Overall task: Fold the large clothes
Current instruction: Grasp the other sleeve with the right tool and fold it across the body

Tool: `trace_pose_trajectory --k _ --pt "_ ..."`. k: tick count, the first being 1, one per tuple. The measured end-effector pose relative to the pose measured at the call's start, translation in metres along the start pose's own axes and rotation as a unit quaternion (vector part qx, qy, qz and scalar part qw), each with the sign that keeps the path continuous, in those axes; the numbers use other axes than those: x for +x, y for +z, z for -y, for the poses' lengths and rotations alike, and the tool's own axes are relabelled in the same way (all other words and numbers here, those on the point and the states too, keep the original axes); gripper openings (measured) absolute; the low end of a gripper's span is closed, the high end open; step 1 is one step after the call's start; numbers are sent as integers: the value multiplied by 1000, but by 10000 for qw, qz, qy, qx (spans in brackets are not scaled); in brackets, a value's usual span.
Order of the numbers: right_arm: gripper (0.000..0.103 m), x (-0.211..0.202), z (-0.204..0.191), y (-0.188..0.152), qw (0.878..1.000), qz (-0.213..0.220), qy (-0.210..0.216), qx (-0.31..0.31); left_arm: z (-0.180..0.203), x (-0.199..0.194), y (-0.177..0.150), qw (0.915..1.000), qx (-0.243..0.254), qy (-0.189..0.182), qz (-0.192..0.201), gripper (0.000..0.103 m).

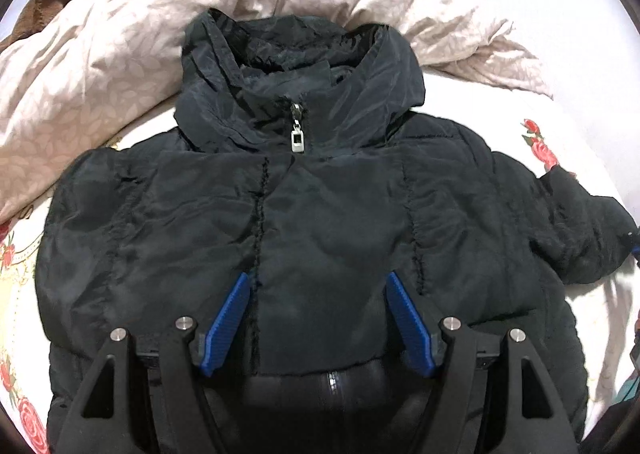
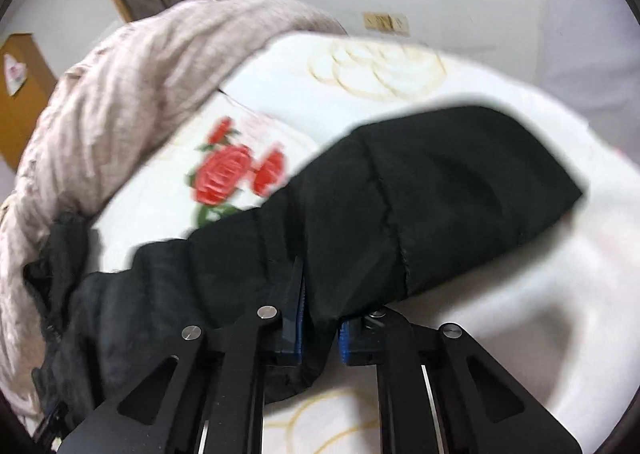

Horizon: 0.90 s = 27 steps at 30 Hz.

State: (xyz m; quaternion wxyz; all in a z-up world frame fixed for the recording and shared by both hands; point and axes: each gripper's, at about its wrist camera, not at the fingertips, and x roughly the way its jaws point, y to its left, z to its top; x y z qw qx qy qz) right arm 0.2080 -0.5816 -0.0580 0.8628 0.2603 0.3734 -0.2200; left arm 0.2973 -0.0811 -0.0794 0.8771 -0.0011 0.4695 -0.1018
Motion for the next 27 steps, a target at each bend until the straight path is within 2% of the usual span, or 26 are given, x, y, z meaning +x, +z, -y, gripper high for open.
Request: trace_pose_trajectory --k 7,14,18,21,23,27 --pt "12 -96 -58 10 9943 665 599 -579 -11 -54 -2 9994 -124 -43 310 73" --pt "12 -148 -163 -7 9753 646 1425 -1557 -37 -101 -11 9977 -411 -37 537 73" --pt "12 -142 -219 -37 9616 375 1721 -2104 -61 -117 -17 9964 -599 -13 604 73" --pt "14 -119 -255 -63 9530 47 1822 -2421 -82 -124 -23 9953 -735 53 624 73" --pt "15 -107 -270 -81 9484 -115 1829 -2587 -95 -125 -26 9945 -846 97 614 73" --pt "23 -77 -291 -109 9400 -442 1873 -2816 -119 -120 -33 9925 -1068 174 573 73"
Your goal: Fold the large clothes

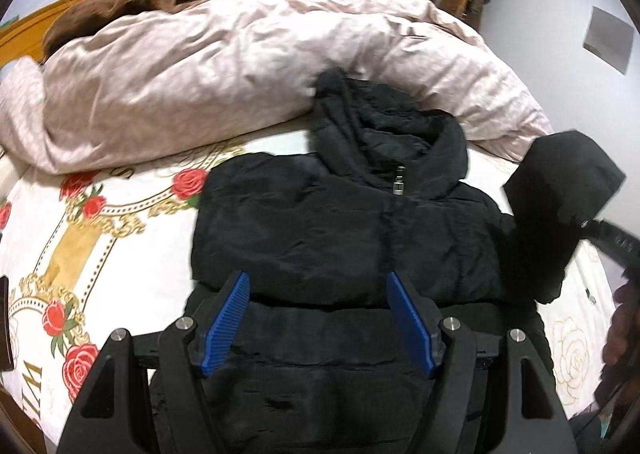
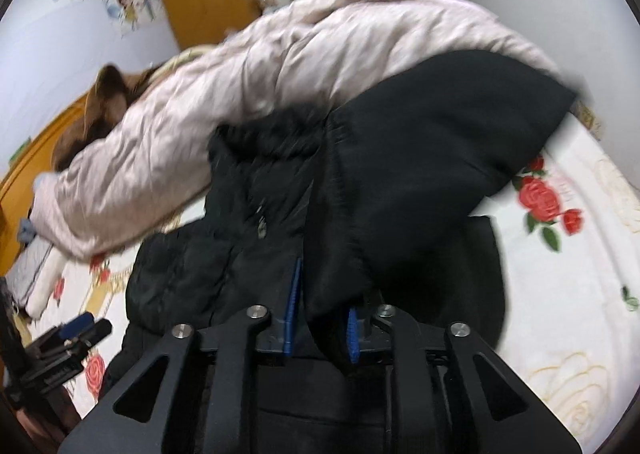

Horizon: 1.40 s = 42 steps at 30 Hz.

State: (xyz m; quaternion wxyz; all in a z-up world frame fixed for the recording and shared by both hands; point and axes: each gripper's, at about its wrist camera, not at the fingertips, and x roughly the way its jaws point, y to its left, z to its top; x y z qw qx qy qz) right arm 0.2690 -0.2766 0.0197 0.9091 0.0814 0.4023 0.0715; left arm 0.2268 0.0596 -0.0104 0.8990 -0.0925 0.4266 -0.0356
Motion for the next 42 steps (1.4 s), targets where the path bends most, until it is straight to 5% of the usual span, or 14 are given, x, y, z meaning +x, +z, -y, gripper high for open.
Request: trace_pose_trajectory --k 1,4,5,11,15,21,26,28,29,30,34,42 --pt "28 6 -6 -4 10000 -46 35 -43 -5 2 -1 10000 -50 6 -12 73" --pt "66 29 -23 -13 9993 -244 186 -230 -16 5 -4 9998 -162 38 -50 73" --pt "69 34 -26 -15 9988 -308 258 -275 -20 8 -5 9998 -201 39 -74 73" --pt "69 51 -38 -29 9954 -610 600 -435 -25 16 -4 9993 -312 -5 -181 73" --pt "69 27 -22 -33 9957 -338 775 -372 -11 22 7 9994 -248 -159 -181 73" --pt "69 -1 73 -32 9989 51 -147 449 23 64 31 9978 34 -555 -361 73" --pt "69 4 129 -37 9941 1 -701 827 35 126 38 9936 -71 -702 -879 73" --pt "69 12 134 -36 9936 -44 -721 863 38 134 35 9930 -77 -765 -896 57" --pt "69 17 135 -35 9938 -75 -698 862 39 132 35 9934 -49 -790 -836 19" --pt "69 21 132 -33 9942 -88 -685 824 39 129 35 9934 -35 -821 -801 13" --pt "66 35 114 -27 9969 45 -630 477 38 106 33 9988 191 -320 -310 8" --pt "66 108 110 -49 9969 -582 -475 212 24 138 18 9985 143 44 -530 8"
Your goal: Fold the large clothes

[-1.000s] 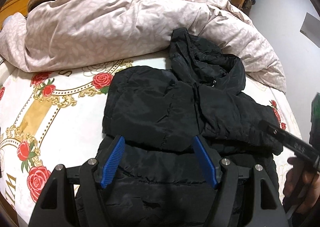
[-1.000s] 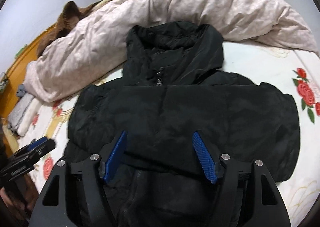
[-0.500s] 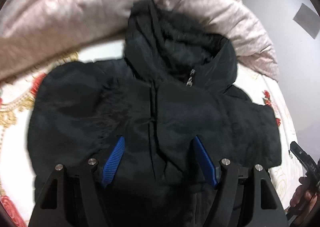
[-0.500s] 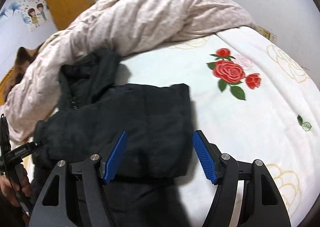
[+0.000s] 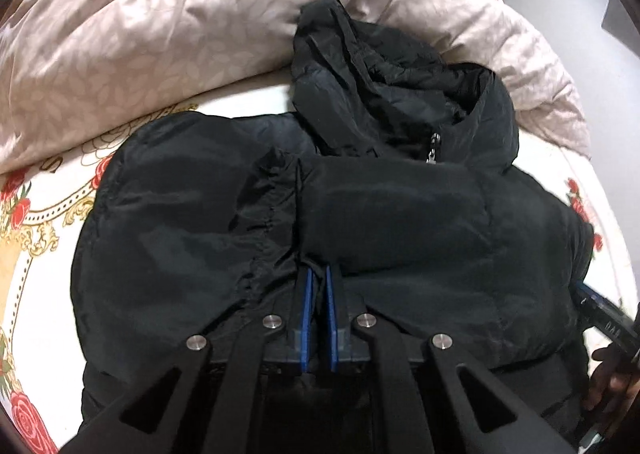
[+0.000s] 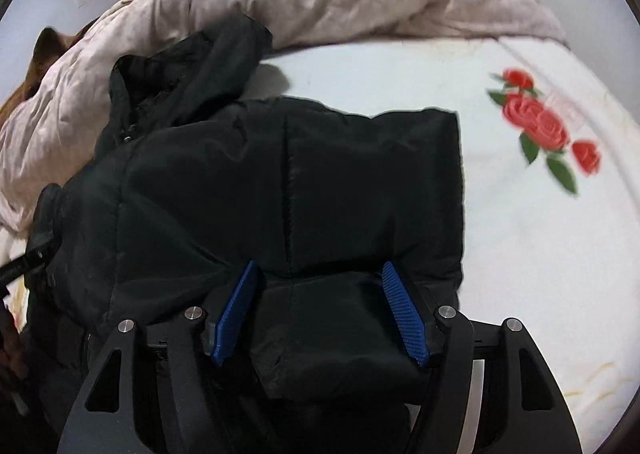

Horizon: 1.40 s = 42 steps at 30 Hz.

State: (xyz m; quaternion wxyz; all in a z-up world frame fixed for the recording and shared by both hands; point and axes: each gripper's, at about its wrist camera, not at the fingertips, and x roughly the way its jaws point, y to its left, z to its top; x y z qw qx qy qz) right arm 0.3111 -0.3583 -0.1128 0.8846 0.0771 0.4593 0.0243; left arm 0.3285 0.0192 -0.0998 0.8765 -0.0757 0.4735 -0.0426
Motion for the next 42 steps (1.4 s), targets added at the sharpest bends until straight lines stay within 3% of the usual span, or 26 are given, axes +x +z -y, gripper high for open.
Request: trace_pose_trajectory --k 5,11,13,15,16,19,23,28,33,39,42 --pt "66 -12 2 8 9997 -205 -58 -86 0 -9 4 9999 -129 53 -74 9" --pt "66 -69 8 16 9986 531 -14 -59 -13 -58 5 9991 -350 36 226 10" --pt "66 -75 10 23 9977 652 -104 -129 -8 -68 12 9987 -309 -38 402 18" --pt "66 -69 12 34 9976 640 -172 -215 7 -67 24 9986 -118 -102 509 39" --pt "66 -63 14 39 9977 606 -213 -230 15 -60 29 9986 0 -119 523 41" --pt "63 -33 26 53 9991 333 -266 -58 34 -25 40 9990 280 10 351 41" --pt "61 10 39 52 9994 -52 -260 215 28 25 29 9991 356 221 86 41" --pt "62 33 46 39 9994 -55 -99 342 25 36 10 9981 466 207 335 42" --pt "59 5 42 49 9994 57 -256 235 26 20 21 9988 345 265 209 41" --pt "58 -61 29 14 9984 549 -116 119 27 -39 7 9970 406 -105 656 40" --pt "58 -53 27 -7 9994 294 -127 155 23 -19 -9 9987 425 18 284 40"
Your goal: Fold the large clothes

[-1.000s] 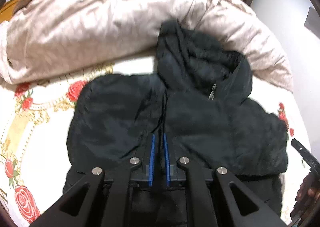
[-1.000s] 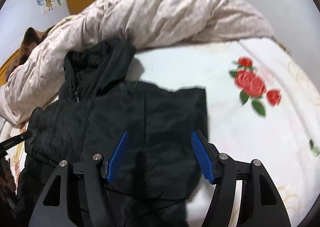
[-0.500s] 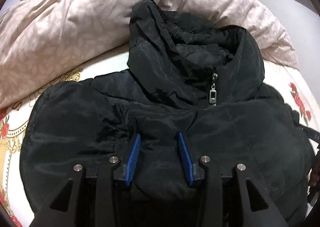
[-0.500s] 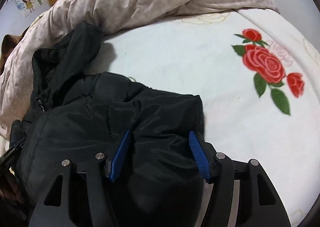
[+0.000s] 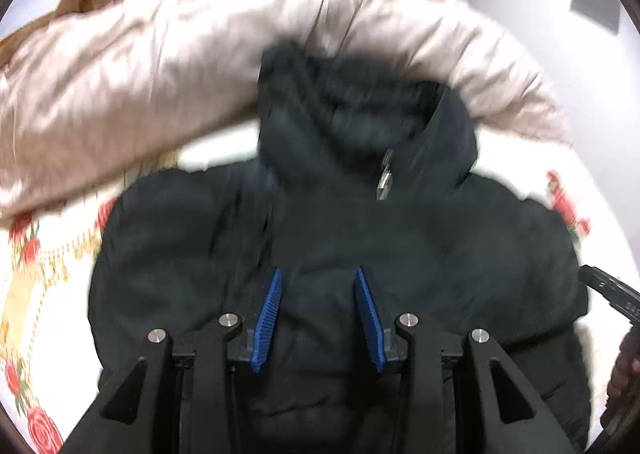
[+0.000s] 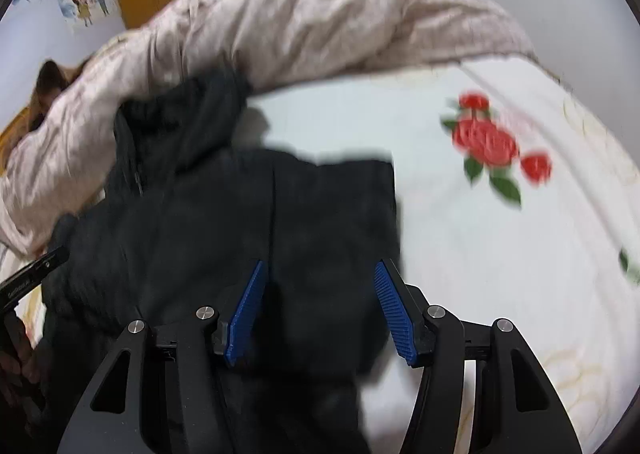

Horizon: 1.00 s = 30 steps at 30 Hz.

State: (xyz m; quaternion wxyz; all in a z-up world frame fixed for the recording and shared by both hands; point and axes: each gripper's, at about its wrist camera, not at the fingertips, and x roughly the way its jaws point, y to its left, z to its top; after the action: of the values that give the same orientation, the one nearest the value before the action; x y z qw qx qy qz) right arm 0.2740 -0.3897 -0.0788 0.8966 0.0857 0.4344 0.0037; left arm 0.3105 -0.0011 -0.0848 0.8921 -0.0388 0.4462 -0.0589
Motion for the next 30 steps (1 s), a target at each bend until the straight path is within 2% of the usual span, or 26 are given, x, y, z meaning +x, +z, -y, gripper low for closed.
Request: trace_pose_trajectory --k 1,3,11,15,19,22,30 --pt "58 11 2 -7 9998 -195 -16 70 -4 11 -4 9998 -84 -15 -153 41" --pt "58 26 4 -16 9992 -367 6 134 -9 21 -11 9997 -168 -67 -174 43" --pt "59 49 4 -19 9988 -496 -20 21 -6 29 -15 9999 -45 15 -92 44" --pt "59 41 2 -13 9984 -548 -123 -7 -4 20 -9 9995 -67 150 -266 43" --pt "59 -3 -8 -8 9993 -177 -294 -144 -2 -13 -8 9997 -92 80 -209 42" --pt "59 -45 -17 -12 9989 191 -328 -256 2 -53 -18 10000 16 43 -41 42" --pt "59 -153 -42 -45 9949 903 -237 -384 10 -153 -59 9996 64 29 257 42"
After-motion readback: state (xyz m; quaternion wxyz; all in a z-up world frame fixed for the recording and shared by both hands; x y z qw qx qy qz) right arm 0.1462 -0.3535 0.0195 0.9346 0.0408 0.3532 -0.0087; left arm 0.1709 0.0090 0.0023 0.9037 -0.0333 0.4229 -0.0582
